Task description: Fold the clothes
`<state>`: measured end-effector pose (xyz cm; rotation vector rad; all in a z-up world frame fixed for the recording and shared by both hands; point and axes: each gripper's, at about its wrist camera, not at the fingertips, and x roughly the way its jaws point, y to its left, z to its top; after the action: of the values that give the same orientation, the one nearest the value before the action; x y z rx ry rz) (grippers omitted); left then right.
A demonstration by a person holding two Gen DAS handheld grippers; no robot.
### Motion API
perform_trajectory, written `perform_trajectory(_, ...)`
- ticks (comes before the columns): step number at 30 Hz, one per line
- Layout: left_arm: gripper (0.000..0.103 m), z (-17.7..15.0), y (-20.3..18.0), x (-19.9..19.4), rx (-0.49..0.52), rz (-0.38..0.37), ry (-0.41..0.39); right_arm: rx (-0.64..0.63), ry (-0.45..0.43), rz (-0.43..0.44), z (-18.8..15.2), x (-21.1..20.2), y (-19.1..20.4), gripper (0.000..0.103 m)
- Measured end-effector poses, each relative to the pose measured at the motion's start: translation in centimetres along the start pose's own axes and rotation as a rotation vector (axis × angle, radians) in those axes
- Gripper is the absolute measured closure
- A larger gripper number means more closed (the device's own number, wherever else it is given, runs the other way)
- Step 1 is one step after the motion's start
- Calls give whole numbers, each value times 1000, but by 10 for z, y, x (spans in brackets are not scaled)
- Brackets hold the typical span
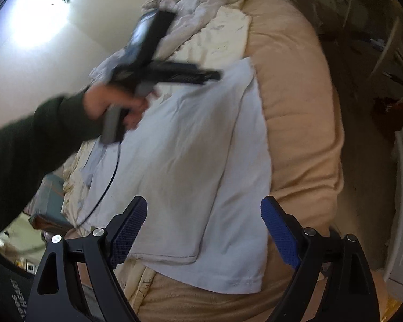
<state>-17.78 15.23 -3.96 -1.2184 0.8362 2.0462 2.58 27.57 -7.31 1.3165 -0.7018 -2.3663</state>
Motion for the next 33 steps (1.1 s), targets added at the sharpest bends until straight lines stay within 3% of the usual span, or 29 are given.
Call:
perform_trajectory(4,38,17,-10,24,112,0,30,39,-8,25,2,-3,-11,13)
perform_trajectory(9,38,25,-12,40,181,-47,64,95,-24,53,2,-8,-23,13)
perform_trajectory(16,38,34,2,47,300,-248,41,118,-21,47,0,-14,-25,13)
perform_trajectory(23,38,57,0,51,372,-412,50,152,-19,49,-2,-13,-30,13)
perform_trajectory(25,38,60,-4,57,394,-427,68,157,-15,49,-2,-13,-30,13)
perform_trajectory(28,64,64,-13,64,429,-466,101,166,-19,52,-3,-14,-29,13)
perform_trajectory(29,83,64,-16,65,445,-465,103,166,-19,49,-2,-14,-28,13)
perform_trajectory(30,92,63,-21,65,466,-458,108,166,-19,45,-2,-14,-28,13)
perform_trajectory(33,98,57,-26,54,486,-431,71,161,-17,38,-1,-13,-25,13)
